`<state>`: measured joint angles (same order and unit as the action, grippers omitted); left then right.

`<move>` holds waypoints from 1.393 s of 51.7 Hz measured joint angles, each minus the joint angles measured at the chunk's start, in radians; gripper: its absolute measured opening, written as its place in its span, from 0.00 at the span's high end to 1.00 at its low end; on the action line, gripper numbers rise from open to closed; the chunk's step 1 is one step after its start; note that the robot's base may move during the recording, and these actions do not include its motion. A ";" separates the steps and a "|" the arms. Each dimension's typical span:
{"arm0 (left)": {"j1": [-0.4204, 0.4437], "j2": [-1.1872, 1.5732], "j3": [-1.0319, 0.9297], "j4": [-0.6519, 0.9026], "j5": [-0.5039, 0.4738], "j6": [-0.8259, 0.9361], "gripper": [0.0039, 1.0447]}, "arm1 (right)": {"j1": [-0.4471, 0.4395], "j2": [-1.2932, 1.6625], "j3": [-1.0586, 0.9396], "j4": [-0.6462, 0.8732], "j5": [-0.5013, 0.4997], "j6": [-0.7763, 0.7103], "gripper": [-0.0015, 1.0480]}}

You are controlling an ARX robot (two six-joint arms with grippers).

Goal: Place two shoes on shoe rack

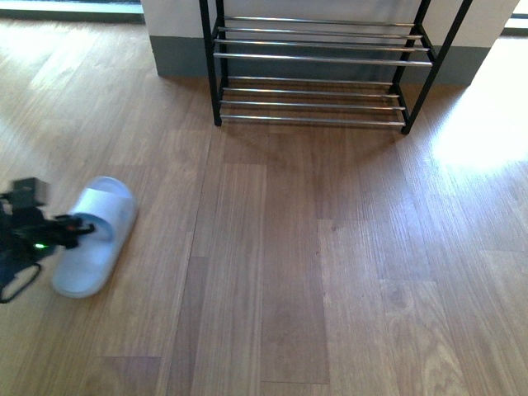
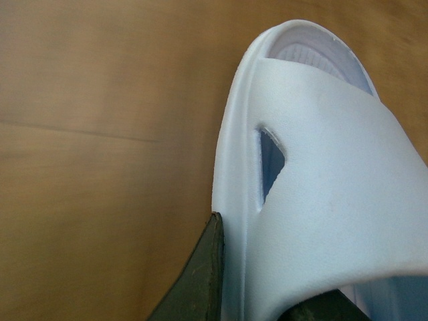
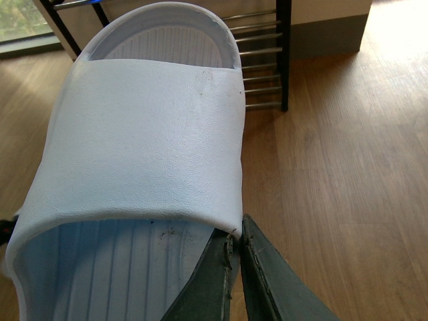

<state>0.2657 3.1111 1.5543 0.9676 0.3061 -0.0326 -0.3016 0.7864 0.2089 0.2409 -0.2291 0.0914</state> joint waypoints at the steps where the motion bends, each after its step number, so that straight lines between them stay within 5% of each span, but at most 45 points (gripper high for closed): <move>1: 0.003 -0.023 -0.031 0.018 -0.014 -0.003 0.92 | 0.000 0.000 0.000 0.000 0.000 0.000 0.99; 6: 0.014 -0.255 -0.282 0.145 -0.075 -0.021 0.92 | 0.001 0.000 0.000 0.000 -0.004 0.000 0.99; 22: -0.219 -0.764 -0.723 0.259 -0.175 -0.015 0.92 | 0.000 0.000 0.000 0.000 -0.003 0.000 0.99; 49: -0.478 -1.117 -0.920 0.267 -0.456 0.162 0.92 | 0.000 0.000 0.000 0.000 -0.003 0.000 0.99; 72: -0.507 -1.202 -1.070 0.425 -0.623 0.058 0.92 | 0.000 0.000 0.000 0.000 -0.003 0.000 0.99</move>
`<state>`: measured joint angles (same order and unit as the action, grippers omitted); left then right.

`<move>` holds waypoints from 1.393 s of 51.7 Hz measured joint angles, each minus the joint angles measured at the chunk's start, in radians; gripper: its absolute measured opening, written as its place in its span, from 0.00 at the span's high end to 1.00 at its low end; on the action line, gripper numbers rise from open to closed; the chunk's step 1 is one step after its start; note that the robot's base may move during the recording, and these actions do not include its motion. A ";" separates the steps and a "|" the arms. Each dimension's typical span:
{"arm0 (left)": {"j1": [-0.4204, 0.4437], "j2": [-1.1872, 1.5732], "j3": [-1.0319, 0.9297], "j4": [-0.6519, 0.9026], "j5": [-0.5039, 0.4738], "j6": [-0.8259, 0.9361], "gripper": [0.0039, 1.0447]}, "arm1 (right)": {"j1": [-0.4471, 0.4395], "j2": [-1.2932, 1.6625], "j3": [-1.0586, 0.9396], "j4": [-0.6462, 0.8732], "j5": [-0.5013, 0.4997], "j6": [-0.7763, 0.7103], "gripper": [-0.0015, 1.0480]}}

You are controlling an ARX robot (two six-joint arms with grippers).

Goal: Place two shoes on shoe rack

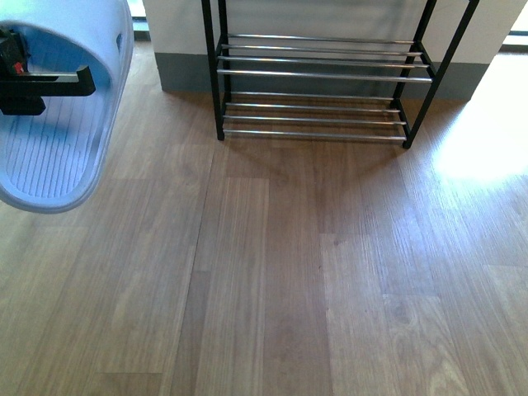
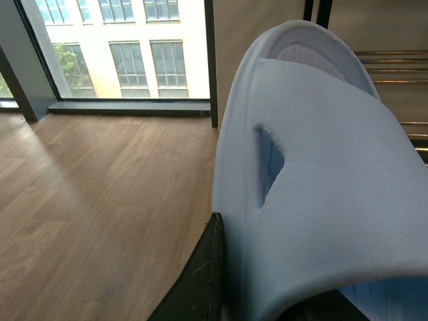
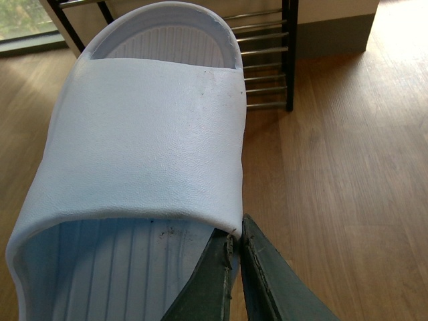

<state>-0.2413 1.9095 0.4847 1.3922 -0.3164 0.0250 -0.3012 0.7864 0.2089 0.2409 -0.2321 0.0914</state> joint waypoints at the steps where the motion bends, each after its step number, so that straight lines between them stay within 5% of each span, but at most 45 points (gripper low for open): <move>1: 0.000 0.000 0.000 0.000 0.000 0.000 0.92 | 0.000 0.000 0.000 0.000 0.000 0.000 0.99; 72: 0.000 0.004 -0.013 0.001 -0.051 -0.005 0.92 | 0.000 -0.001 0.000 0.000 0.000 0.000 0.99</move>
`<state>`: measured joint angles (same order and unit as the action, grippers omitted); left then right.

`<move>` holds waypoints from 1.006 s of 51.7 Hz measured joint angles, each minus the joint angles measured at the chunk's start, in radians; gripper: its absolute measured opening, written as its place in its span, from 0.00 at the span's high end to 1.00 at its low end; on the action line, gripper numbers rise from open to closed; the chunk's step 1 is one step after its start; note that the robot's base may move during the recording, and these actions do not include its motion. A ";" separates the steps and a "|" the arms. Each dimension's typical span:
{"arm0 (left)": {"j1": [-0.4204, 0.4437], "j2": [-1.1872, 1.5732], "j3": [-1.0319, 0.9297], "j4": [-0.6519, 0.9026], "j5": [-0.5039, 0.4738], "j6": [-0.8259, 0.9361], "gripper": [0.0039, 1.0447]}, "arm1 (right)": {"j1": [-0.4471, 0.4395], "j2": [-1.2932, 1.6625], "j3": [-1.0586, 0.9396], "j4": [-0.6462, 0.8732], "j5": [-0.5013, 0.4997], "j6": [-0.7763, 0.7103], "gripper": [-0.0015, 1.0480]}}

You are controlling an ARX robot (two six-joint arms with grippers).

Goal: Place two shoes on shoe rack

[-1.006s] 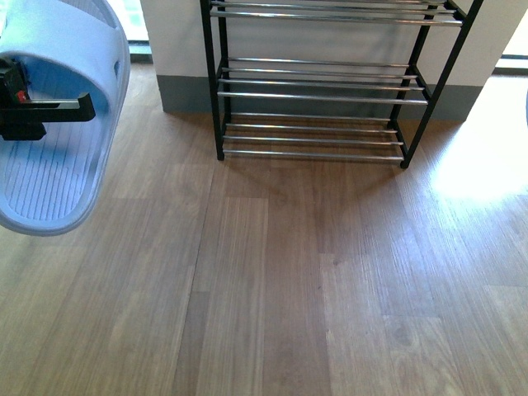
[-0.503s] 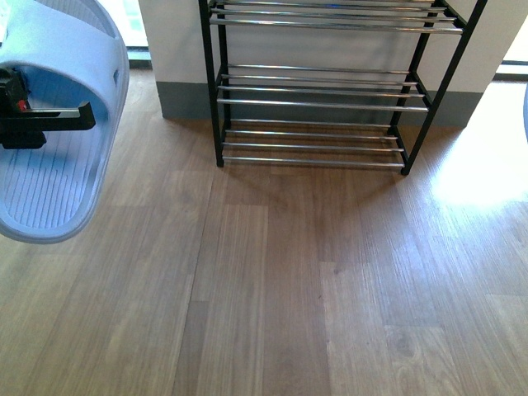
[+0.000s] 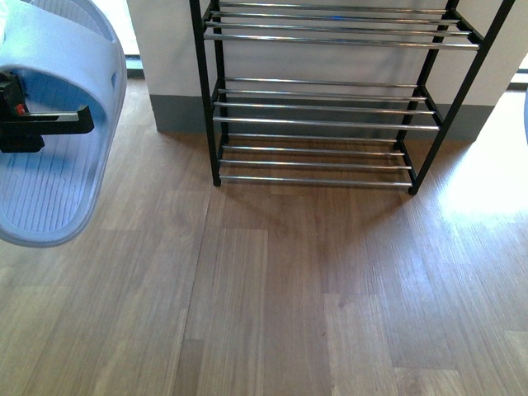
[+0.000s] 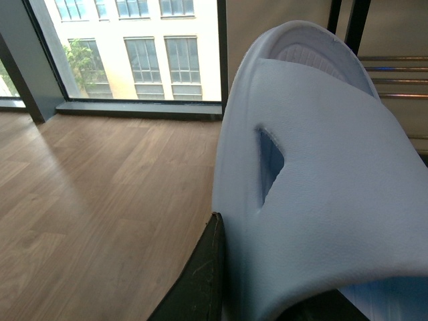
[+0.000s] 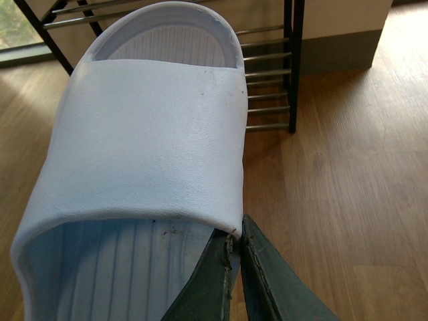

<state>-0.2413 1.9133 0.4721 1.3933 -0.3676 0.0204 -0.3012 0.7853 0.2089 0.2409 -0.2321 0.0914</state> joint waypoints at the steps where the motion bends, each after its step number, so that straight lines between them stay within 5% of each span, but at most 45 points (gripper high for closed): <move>1: 0.000 0.000 0.000 0.000 0.000 0.000 0.92 | 0.000 0.000 0.000 0.000 0.000 0.000 0.99; 52: 0.004 0.010 -0.005 0.001 -0.026 0.000 0.93 | 0.001 0.001 -0.001 0.000 0.000 0.000 0.99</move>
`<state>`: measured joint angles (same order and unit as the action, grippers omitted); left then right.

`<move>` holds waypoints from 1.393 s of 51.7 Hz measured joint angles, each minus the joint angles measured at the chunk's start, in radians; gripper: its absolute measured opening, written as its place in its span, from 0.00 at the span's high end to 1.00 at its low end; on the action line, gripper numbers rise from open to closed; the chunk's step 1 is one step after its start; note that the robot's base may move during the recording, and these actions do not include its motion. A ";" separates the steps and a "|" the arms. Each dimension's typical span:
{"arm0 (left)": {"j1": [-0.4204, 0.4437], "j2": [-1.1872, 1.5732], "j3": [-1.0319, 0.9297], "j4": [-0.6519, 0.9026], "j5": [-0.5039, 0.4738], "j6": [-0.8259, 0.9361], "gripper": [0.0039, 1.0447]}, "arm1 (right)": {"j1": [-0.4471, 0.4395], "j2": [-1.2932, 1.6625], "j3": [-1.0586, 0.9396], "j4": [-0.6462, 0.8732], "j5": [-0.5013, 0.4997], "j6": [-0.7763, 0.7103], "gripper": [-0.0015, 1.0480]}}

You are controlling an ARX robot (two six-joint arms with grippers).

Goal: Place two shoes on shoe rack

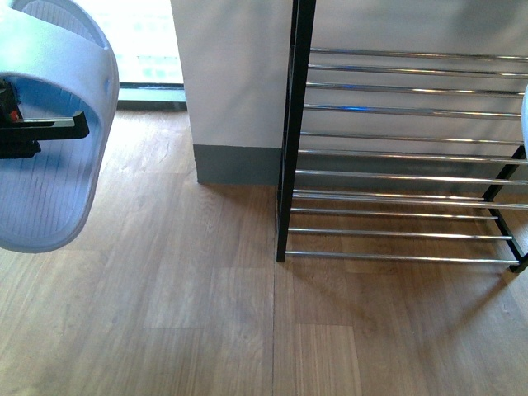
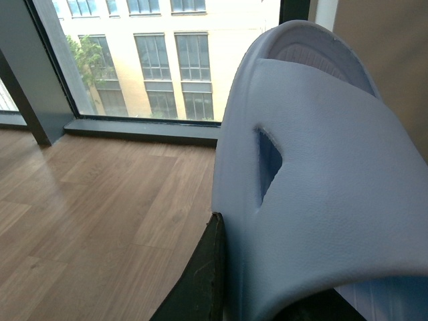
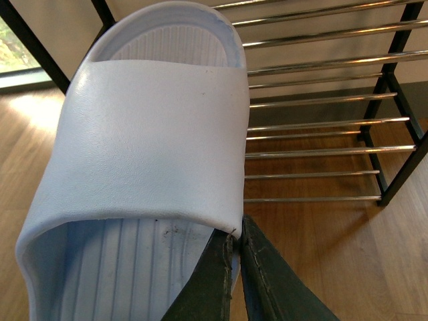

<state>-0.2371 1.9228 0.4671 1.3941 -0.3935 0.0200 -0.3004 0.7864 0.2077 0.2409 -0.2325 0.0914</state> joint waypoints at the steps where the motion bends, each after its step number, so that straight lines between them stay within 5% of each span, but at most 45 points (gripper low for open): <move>1: 0.000 0.000 0.000 0.000 0.000 0.000 0.93 | 0.000 0.000 0.000 0.000 0.001 0.000 0.99; 57: 0.000 0.010 -0.004 0.000 0.000 0.000 0.94 | 0.000 0.000 -0.002 0.000 0.000 0.000 0.99; 60: 0.000 0.010 -0.004 0.000 0.000 0.000 0.94 | -0.005 0.025 -0.044 0.177 -0.090 -0.031 0.99; 64: 0.000 0.010 -0.004 0.000 0.000 0.000 0.94 | 0.037 0.019 -0.053 0.321 -0.108 -0.055 0.99; 72: 0.000 0.010 -0.004 0.000 0.000 0.000 0.94 | 0.195 0.021 0.076 0.239 0.007 -0.089 0.99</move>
<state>-0.2371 1.9324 0.4629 1.3945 -0.3939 0.0196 -0.1051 0.8078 0.2832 0.4801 -0.2253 0.0029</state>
